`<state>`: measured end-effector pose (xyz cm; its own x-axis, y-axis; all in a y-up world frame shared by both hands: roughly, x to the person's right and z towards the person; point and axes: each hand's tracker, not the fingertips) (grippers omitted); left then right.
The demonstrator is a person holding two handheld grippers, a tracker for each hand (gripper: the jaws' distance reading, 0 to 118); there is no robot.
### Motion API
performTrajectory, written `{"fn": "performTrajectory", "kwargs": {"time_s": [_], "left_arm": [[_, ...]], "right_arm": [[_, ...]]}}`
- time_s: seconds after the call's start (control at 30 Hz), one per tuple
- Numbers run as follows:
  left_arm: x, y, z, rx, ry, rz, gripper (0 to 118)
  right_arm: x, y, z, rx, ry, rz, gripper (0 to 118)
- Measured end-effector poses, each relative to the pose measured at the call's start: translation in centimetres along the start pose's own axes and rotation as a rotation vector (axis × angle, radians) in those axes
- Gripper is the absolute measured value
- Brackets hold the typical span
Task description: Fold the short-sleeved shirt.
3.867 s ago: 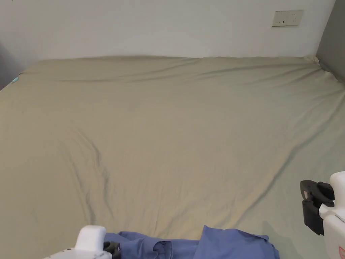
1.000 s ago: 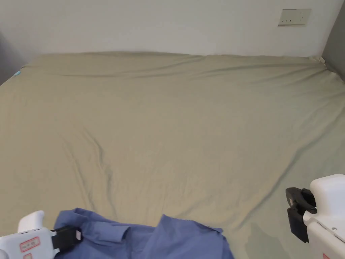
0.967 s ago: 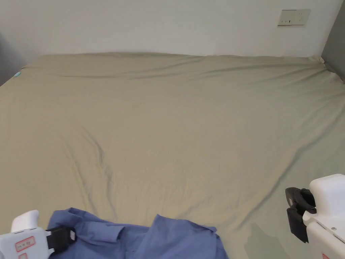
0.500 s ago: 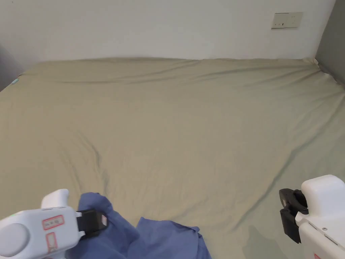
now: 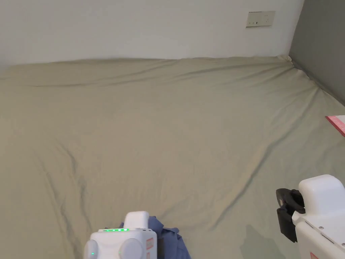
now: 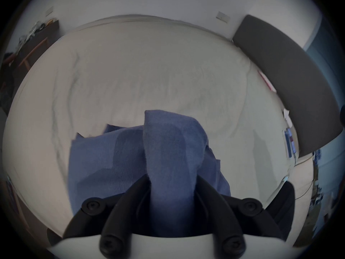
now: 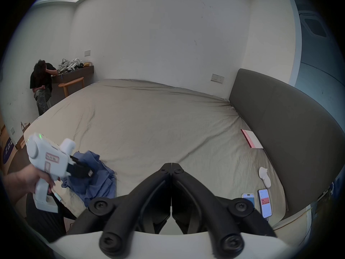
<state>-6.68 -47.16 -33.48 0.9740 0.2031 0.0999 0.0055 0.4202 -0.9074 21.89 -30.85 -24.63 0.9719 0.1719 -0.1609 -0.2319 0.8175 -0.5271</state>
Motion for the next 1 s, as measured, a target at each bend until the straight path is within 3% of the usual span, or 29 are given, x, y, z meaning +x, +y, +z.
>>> {"fn": "performTrajectory", "kwargs": {"time_s": [0.07,0.1,0.13,0.2,0.23,0.37,0.47,0.5,0.57,0.6,0.8,1.0], "left_arm": [[1.1,-0.7,-1.1,-0.018,0.014,-0.024,19],[1.6,-1.0,-1.3,-0.018,0.014,-0.036,33],[2.1,-1.2,-1.2,-0.015,-0.007,-0.045,50],[2.8,-1.2,-0.7,-0.012,-0.145,-0.053,107],[3.1,-1.1,-0.4,-0.033,-0.256,-0.038,118],[2.5,-0.7,2.1,0.009,-0.346,0.029,118],[0.1,-0.3,4.1,0.086,-0.395,0.124,107],[-0.8,-0.2,4.8,0.135,-0.369,0.126,83],[-2.2,-0.3,5.9,0.208,-0.283,0.059,17],[-2.2,-0.3,6.2,0.226,-0.217,0.018,0],[-1.8,-2.6,3.7,0.256,-0.012,-0.144,0],[2.8,-4.8,-2.0,0.164,0.073,-0.323,0]], "right_arm": [[0.1,-0.2,-0.1,-0.004,-0.001,-0.004,2],[0.2,-0.3,-0.2,-0.006,-0.001,-0.005,2],[0.2,-0.3,-0.2,-0.008,-0.002,-0.006,2],[0.3,-0.4,-0.3,-0.012,-0.003,-0.009,2],[0.4,-0.5,-0.4,-0.013,-0.003,-0.011,2],[0.4,-0.4,-0.4,-0.014,-0.007,-0.01,2],[0.3,-0.2,-0.3,-0.01,-0.005,-0.009,2],[0.3,-0.2,-0.3,-0.008,-0.006,-0.006,2],[0.2,-0.1,-0.3,-0.007,-0.006,-0.006,2],[0.1,0.0,-0.3,-0.006,-0.005,-0.006,2],[-0.7,0.0,-0.1,-0.008,0.002,0.011,2],[-0.7,-0.2,-0.2,-0.019,-0.001,0.011,2]]}}
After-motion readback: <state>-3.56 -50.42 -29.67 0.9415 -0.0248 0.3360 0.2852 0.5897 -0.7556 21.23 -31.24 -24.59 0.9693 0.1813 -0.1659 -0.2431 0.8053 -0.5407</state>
